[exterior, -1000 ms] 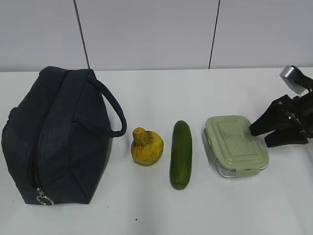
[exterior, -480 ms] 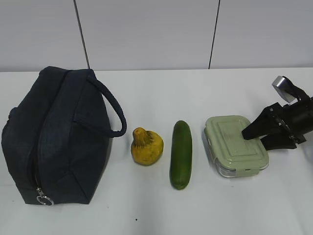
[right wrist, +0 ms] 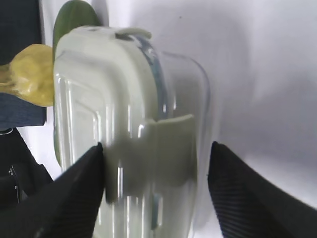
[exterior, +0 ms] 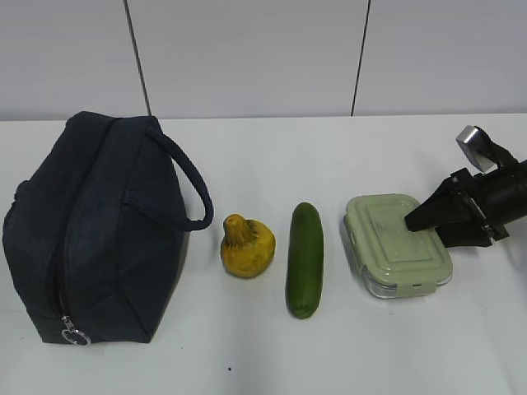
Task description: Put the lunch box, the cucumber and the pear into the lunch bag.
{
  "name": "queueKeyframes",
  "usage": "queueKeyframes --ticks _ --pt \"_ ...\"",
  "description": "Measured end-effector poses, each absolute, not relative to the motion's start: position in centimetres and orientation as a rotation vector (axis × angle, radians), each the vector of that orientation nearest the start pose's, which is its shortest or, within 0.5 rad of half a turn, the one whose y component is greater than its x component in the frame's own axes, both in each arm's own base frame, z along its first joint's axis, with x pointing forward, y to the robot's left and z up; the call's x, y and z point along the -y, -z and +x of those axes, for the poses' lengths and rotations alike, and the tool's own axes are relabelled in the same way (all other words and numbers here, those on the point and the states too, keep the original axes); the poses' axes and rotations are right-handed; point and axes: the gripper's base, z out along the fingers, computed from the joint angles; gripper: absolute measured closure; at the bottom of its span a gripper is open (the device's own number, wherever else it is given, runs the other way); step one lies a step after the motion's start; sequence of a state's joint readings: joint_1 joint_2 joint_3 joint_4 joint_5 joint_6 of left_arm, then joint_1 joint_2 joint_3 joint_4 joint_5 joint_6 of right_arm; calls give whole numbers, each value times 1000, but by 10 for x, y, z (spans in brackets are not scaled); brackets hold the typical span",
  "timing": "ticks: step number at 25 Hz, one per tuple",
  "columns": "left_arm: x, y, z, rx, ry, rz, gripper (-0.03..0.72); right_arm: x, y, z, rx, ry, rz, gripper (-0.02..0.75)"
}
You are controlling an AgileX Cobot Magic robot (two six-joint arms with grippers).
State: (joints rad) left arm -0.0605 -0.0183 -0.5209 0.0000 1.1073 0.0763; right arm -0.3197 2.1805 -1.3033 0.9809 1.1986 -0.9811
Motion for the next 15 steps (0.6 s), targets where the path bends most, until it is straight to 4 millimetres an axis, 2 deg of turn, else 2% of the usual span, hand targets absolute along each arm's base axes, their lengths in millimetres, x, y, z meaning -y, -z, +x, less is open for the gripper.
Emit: queueKeyframes --ticks 15 --pt "-1 -279 -12 -2047 -10 140 432 51 -113 377 -2678 -1275 -114 298"
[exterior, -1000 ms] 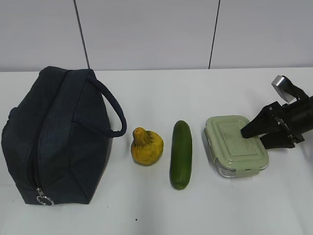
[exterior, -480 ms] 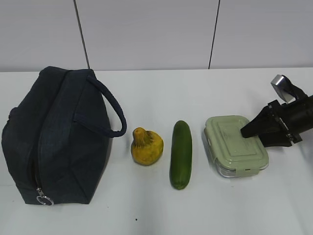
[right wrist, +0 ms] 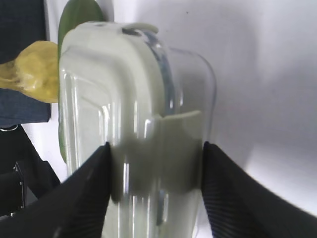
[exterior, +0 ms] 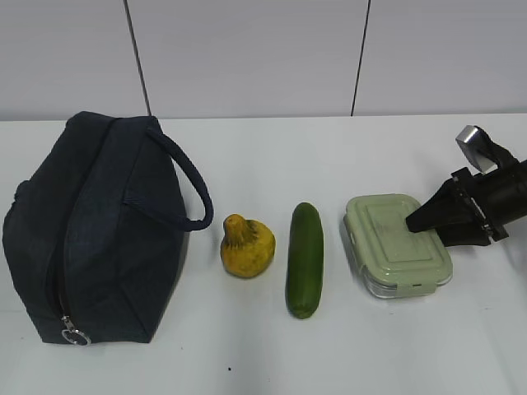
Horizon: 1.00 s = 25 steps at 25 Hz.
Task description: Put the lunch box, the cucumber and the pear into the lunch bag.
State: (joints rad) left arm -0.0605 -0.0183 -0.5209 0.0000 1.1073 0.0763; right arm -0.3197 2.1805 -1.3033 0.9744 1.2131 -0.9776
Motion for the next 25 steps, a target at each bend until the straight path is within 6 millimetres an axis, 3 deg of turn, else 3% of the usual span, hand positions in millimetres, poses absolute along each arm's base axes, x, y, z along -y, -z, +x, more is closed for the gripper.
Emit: queueKeyframes --ticks 18,21,25 --pt "0 -279 -12 -2047 -3 141 432 50 -114 377 -2680 -1286 -112 358" --pt "2 -288 -9 -2004 22 139 432 50 -114 377 -2680 -1286 -112 358" --pt "9 -307 12 -1921 124 122 432 50 -114 377 -2680 -1286 -112 358"
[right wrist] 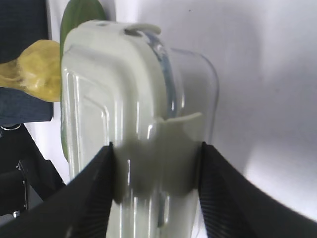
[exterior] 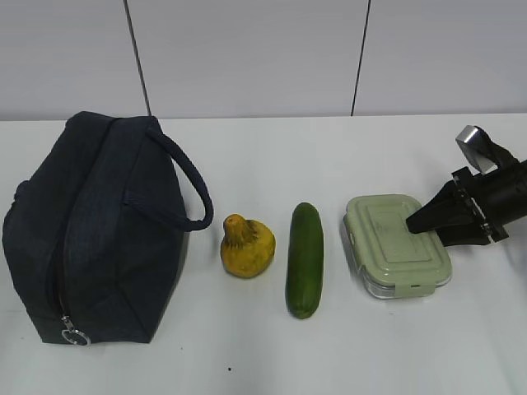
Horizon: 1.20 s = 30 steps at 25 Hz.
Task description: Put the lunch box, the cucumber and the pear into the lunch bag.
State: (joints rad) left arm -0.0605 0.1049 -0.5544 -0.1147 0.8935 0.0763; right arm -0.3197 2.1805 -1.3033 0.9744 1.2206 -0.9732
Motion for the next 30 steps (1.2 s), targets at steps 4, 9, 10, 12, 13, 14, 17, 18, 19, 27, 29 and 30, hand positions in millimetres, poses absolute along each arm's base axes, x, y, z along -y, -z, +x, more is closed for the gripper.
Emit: queueKeyframes --ticks 4,9,10,12,13,14,17,18,19,27,29,30 --pt "18 -312 49 -1980 266 73 432 50 -114 377 -2680 -1286 -112 358" --pt "29 -311 99 -2125 378 90 432 50 -114 377 -2680 -1286 -112 359" --pt "31 -310 109 -2154 395 101 432 50 -114 377 -2680 -1286 -112 359" --pt "34 -307 126 -2211 419 104 432 50 -114 377 -2680 -1286 -112 359" --pt "35 -306 134 -2234 426 103 432 50 -114 377 -2680 -1286 -112 359" --pt "35 -303 143 -2267 429 100 432 50 -114 377 -2681 -1287 -110 359" --pt "38 -301 164 -2319 441 105 432 50 -114 377 -2681 -1287 -110 359" --pt "39 -300 172 -2342 449 116 432 50 -114 377 -2679 -1288 -108 359" --pt "40 -299 177 -2358 463 125 432 50 -114 377 -2679 -1288 -108 359" --pt "48 -282 220 -2553 531 186 432 50 -114 377 -2676 -1290 -104 360" --pt "48 -276 227 -2591 530 190 432 50 -114 377 -2675 -1289 -107 360" --pt "48 -274 229 -2606 523 196 432 50 -114 377 -2675 -1289 -107 360"
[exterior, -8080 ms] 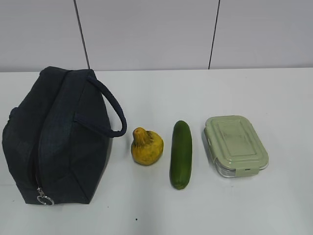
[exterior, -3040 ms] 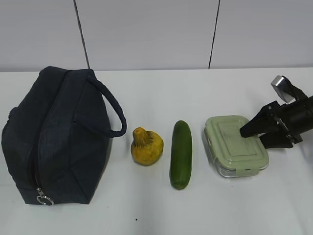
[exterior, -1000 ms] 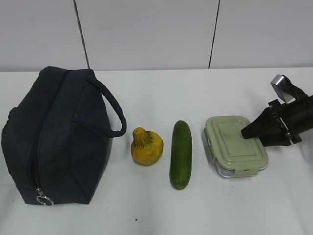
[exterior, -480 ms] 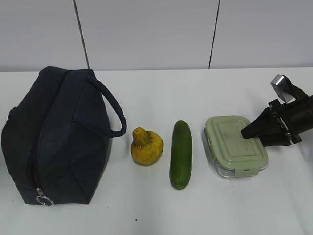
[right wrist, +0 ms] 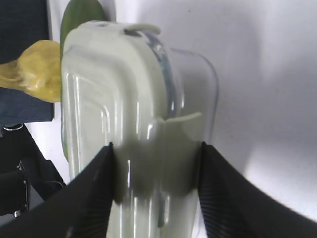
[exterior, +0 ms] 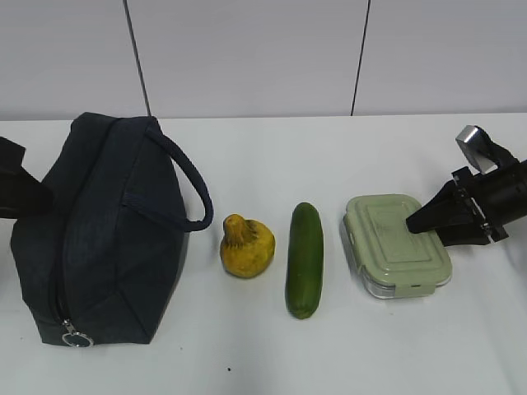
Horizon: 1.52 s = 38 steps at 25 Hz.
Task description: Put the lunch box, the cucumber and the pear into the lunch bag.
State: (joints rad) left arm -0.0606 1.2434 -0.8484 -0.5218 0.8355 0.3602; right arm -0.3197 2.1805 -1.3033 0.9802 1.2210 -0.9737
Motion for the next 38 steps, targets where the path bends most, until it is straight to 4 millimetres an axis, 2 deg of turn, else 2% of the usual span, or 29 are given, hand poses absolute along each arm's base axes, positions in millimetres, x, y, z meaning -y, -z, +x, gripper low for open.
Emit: queueKeyframes --ticks 6,12,14,17,19,23,28,38 --pt "42 -266 232 -2660 409 276 432 50 -114 377 -2675 -1292 -108 360" --pt "44 -266 233 -2662 451 253 449 50 -114 377 -2675 -1292 -108 360" --pt "46 -267 233 -2656 483 233 518 50 -114 377 -2675 -1292 -108 360" --pt "48 -268 233 -2645 534 202 667 50 -114 377 -2675 -1292 -108 360" --pt "49 -268 233 -2642 554 189 693 50 -114 377 -2675 -1292 -108 360" --pt "53 -265 237 -2647 614 148 699 50 -114 377 -2675 -1292 -108 360" --pt "62 -259 247 -2632 804 36 700 50 -114 377 -2675 -1292 -108 360" --pt "75 -264 252 -2525 1035 43 700 50 -114 377 -2674 -1297 -91 360"
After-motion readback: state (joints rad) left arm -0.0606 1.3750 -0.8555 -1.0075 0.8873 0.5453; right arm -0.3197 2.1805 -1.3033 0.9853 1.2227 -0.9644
